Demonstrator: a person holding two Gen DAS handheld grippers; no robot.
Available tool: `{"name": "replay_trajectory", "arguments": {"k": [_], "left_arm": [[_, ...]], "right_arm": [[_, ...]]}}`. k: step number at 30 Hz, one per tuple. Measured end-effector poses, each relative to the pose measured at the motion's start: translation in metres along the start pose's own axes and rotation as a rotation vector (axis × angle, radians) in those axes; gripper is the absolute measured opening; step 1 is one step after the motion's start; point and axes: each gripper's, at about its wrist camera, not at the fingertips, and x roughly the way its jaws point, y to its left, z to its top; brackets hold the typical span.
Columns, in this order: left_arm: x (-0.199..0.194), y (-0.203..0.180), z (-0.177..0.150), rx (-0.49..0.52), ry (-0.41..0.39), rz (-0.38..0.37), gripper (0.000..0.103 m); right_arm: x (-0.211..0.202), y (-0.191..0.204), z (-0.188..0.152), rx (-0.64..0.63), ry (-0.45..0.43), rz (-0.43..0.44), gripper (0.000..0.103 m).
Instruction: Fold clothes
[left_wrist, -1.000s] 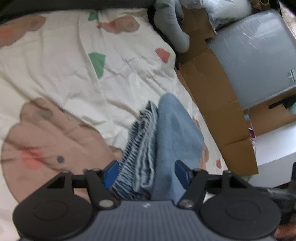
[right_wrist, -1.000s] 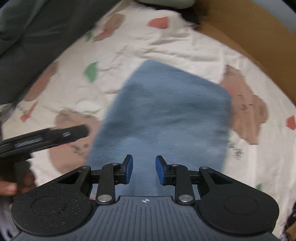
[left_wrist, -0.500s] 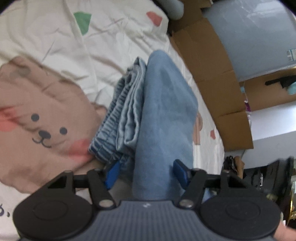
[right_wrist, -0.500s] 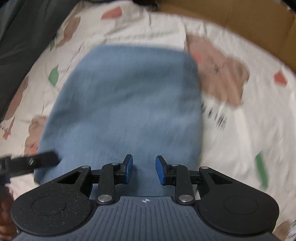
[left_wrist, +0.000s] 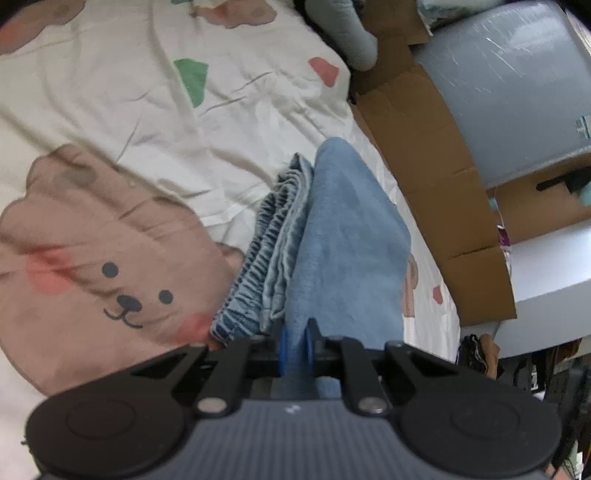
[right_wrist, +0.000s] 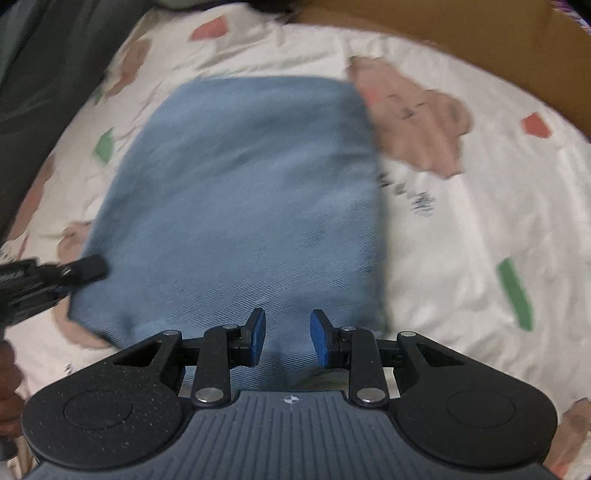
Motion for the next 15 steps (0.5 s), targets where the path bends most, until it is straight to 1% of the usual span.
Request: {"name": "replay_trajectory", "arguments": {"k": [2, 5, 7, 9, 10, 11, 13, 15], "left_arm": [[0.000, 0.000, -0.001, 0.006, -0.005, -0.001, 0.011], [0.001, 0.000, -0.001, 0.012, -0.007, 0.004, 0.011], [0.002, 0.002, -0.002, 0.006, -0.004, 0.004, 0.011], [0.002, 0.003, -0.002, 0.005, -0.005, 0.005, 0.011], [0.001, 0.003, -0.002, 0.005, -0.007, 0.006, 0.011], [0.000, 0.003, -0.002, 0.008, -0.010, 0.008, 0.011], [-0.003, 0.002, -0.001, 0.025, -0.029, 0.025, 0.009], [-0.006, 0.000, 0.000, 0.041, -0.044, 0.040, 0.008]], "right_arm": [[0.005, -0.013, 0.001, 0.029, -0.001, -0.028, 0.034], [0.016, -0.026, -0.005, 0.063, 0.003, -0.036, 0.033], [0.020, -0.027, -0.016, 0.073, 0.006, -0.018, 0.029], [0.022, -0.025, -0.025, 0.072, 0.021, 0.000, 0.029], [0.023, -0.023, -0.027, 0.066, 0.035, 0.009, 0.023], [0.023, -0.020, -0.030, 0.060, 0.049, 0.018, 0.013], [0.025, -0.015, -0.035, 0.047, 0.078, 0.036, 0.009], [0.026, -0.011, -0.040, 0.035, 0.106, 0.053, 0.009]]}}
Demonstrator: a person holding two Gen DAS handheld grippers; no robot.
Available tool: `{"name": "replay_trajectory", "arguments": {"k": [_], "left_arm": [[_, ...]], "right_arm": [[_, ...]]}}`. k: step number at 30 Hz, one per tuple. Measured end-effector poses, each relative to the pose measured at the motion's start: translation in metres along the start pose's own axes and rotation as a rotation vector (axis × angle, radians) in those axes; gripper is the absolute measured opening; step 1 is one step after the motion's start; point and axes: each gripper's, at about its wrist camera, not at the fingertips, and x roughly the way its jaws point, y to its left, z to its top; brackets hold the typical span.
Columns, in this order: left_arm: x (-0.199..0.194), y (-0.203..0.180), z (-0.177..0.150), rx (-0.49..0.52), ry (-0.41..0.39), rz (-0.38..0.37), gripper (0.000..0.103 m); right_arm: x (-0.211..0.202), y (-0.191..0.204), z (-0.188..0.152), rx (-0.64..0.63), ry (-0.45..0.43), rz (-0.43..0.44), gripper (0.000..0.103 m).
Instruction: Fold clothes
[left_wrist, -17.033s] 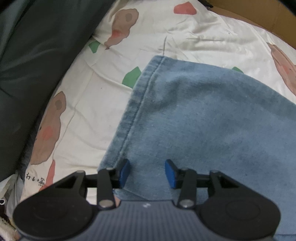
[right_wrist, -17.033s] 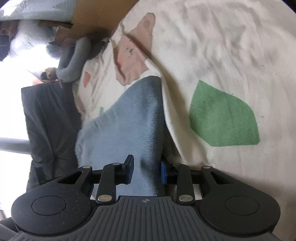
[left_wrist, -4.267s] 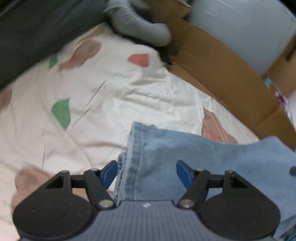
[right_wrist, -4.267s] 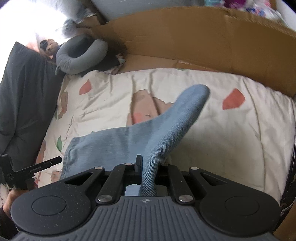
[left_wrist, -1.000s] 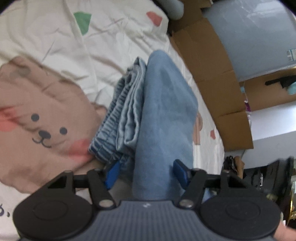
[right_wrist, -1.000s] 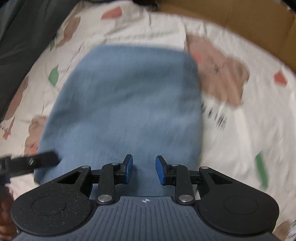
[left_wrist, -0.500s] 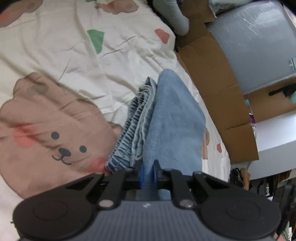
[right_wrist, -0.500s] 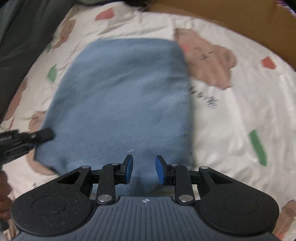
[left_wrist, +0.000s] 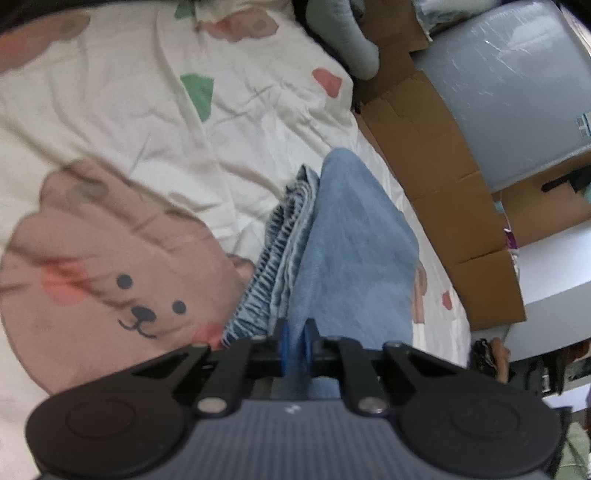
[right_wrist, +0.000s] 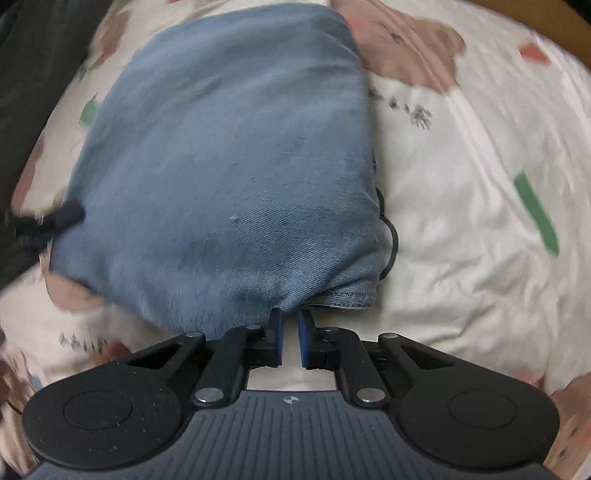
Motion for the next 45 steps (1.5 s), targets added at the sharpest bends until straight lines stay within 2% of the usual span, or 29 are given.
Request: {"name": "replay_trajectory", "arguments": {"k": [7, 10, 13, 15, 16, 17, 18, 20, 22, 25, 27, 30, 34, 40, 45], "left_arm": [[-0.003, -0.002, 0.003, 0.003, -0.005, 0.008, 0.007], [-0.009, -0.006, 0.006, 0.036, -0.011, 0.025, 0.005], [-0.018, -0.013, 0.011, 0.117, -0.029, 0.040, 0.005], [-0.024, -0.019, 0.016, 0.169, -0.057, 0.069, 0.014], [-0.024, -0.020, 0.019, 0.168, -0.060, 0.074, 0.017], [-0.024, -0.019, 0.022, 0.155, -0.062, 0.073, 0.018], [-0.024, -0.019, 0.025, 0.144, -0.064, 0.072, 0.021], [-0.021, -0.020, 0.028, 0.136, -0.070, 0.080, 0.034], [-0.019, -0.023, 0.031, 0.136, -0.075, 0.090, 0.049], [-0.013, -0.030, 0.033, 0.161, -0.074, 0.083, 0.063], [-0.009, -0.035, 0.035, 0.189, -0.072, 0.093, 0.067], [0.000, -0.040, 0.040, 0.217, -0.063, 0.112, 0.070], [0.015, -0.045, 0.047, 0.243, -0.032, 0.141, 0.070], [0.033, -0.051, 0.057, 0.284, 0.024, 0.168, 0.070], [0.053, -0.059, 0.060, 0.322, 0.062, 0.170, 0.070]], "right_arm": [[-0.025, 0.000, 0.024, -0.052, -0.014, -0.033, 0.013], [-0.039, -0.004, 0.045, -0.070, 0.002, -0.025, 0.031], [-0.053, -0.008, 0.065, -0.089, 0.017, -0.017, 0.034], [-0.062, -0.011, 0.079, -0.101, 0.028, -0.011, 0.039], [-0.067, -0.012, 0.085, -0.107, 0.033, -0.008, 0.049], [-0.071, -0.014, 0.092, -0.113, 0.038, -0.006, 0.052], [-0.076, -0.015, 0.099, -0.120, 0.043, -0.003, 0.053], [-0.085, -0.018, 0.113, -0.132, 0.054, 0.003, 0.053], [-0.083, -0.019, 0.119, -0.155, 0.058, 0.012, 0.053], [-0.080, -0.021, 0.128, -0.190, 0.064, 0.026, 0.054], [-0.077, -0.022, 0.133, -0.214, 0.067, 0.035, 0.054], [-0.074, -0.023, 0.142, -0.249, 0.073, 0.049, 0.054], [-0.057, -0.036, 0.138, -0.233, 0.042, 0.095, 0.054], [-0.035, -0.070, 0.121, -0.128, -0.059, 0.165, 0.054], [-0.007, -0.097, 0.107, -0.027, -0.130, 0.265, 0.054]]}}
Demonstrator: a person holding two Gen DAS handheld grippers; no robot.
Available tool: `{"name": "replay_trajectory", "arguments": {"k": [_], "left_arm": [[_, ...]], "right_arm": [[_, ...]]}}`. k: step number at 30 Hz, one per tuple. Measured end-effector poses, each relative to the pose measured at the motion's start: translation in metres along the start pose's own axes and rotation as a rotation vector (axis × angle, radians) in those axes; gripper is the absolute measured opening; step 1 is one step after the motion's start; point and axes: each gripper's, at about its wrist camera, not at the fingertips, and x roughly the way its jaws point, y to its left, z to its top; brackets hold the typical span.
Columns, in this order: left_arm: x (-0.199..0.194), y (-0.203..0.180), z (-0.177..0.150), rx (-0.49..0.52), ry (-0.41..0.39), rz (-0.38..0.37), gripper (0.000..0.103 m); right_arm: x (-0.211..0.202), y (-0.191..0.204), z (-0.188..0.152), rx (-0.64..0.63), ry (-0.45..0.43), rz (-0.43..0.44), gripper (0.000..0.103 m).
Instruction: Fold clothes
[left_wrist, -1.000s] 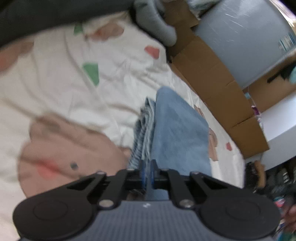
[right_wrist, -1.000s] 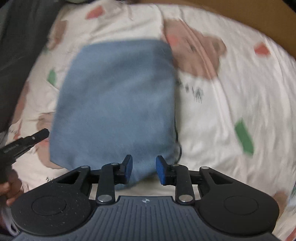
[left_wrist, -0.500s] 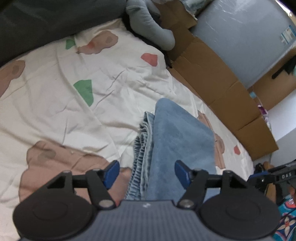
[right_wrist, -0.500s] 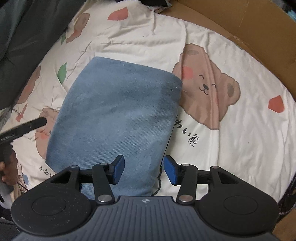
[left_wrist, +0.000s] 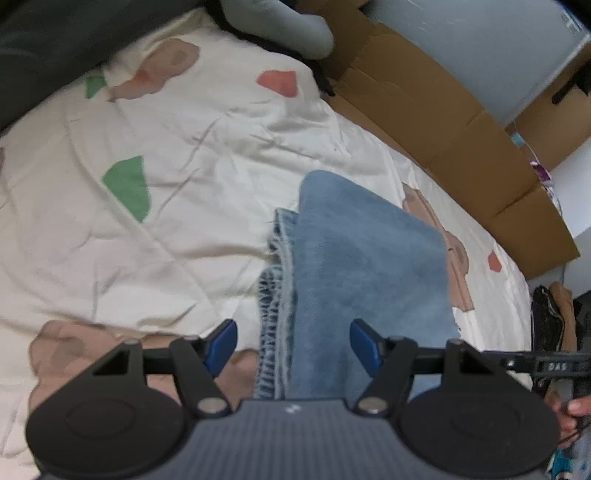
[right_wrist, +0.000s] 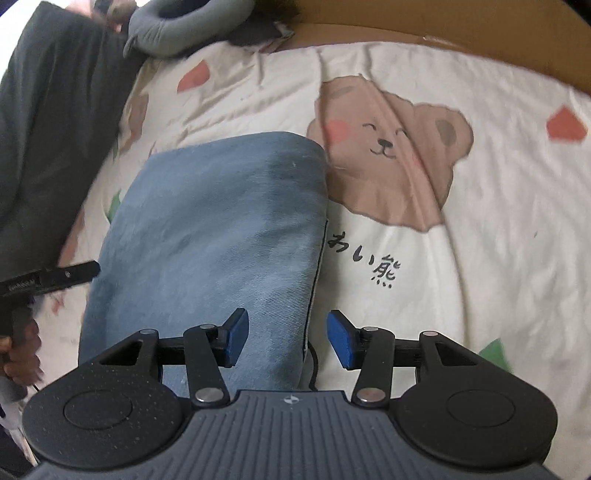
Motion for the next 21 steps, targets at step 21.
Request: {"name": "replay_trajectory", "arguments": {"k": [21], "left_arm": [[0.042, 0.012, -0.017, -0.055, 0.068, -0.032, 0.077]], "right_arm": [[0.060, -0.046, 0.004, 0.236, -0.037, 0.236, 0.054]]}}
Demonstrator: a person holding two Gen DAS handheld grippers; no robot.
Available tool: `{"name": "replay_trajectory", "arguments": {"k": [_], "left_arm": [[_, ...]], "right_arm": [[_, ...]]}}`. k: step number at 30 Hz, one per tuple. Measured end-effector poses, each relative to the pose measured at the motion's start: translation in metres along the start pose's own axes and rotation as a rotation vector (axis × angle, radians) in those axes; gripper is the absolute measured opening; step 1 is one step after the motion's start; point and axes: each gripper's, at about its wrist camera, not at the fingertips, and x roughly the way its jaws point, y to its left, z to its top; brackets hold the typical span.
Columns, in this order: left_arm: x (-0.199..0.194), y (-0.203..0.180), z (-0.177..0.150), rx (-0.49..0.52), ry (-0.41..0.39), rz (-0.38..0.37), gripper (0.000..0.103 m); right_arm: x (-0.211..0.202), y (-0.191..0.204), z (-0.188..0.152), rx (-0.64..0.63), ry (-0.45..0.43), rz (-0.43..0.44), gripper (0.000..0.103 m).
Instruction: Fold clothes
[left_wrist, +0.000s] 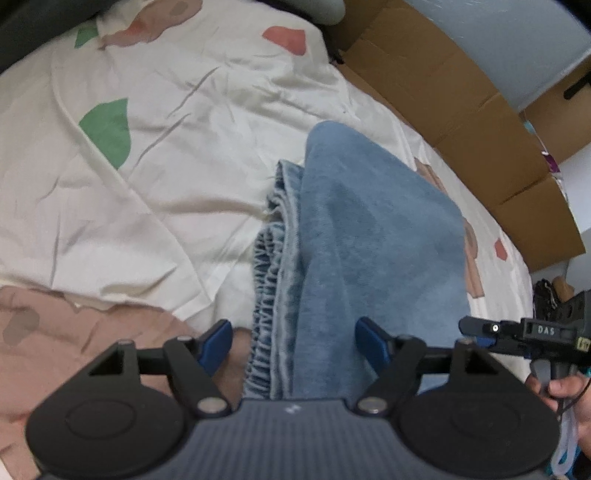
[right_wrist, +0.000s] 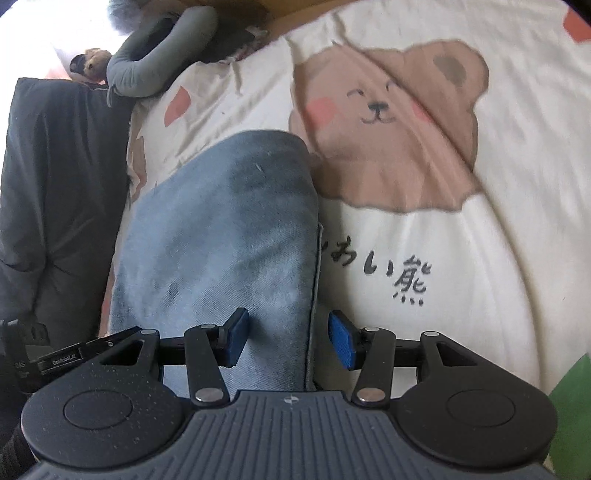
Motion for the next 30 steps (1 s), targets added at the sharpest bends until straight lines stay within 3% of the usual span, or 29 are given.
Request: {"name": "replay_trajectory", "arguments": {"k": [5, 11, 13, 17, 19, 21, 24, 30], "left_arm": [[0.002, 0.004, 0.000, -0.009, 0.007, -0.030, 0.073], [-0.001, 0.009, -0.002, -0.016, 0.006, -0.055, 0.066], [0.000, 0.010, -0.003, -0.024, 0.010, -0.064, 0.066], [0.002, 0.009, -0.002, -0.018, 0.022, -0.078, 0.066], [0.003, 0.008, -0.001, -0.013, 0.029, -0.083, 0.066], [0.004, 0.005, -0.001, 0.000, 0.034, -0.080, 0.065], [0.004, 0.001, -0.002, 0.017, 0.036, -0.074, 0.066], [0.005, -0.002, -0.004, 0.012, 0.045, -0.105, 0.065]], "right_arm": [[0.012, -0.006, -0.004, 0.045, 0.030, 0.042, 0.054], [0.001, 0.006, -0.003, 0.028, 0.021, 0.079, 0.031], [-0.001, 0.009, -0.003, 0.034, 0.018, 0.079, 0.031], [0.009, 0.009, -0.004, 0.019, 0.034, 0.033, 0.042], [0.006, 0.010, -0.004, 0.023, 0.026, 0.037, 0.041], [0.003, 0.011, -0.005, 0.027, 0.018, 0.042, 0.037], [-0.001, 0.013, -0.005, 0.033, 0.006, 0.050, 0.021], [-0.016, 0.020, -0.004, 0.029, -0.017, 0.050, 0.018]]}}
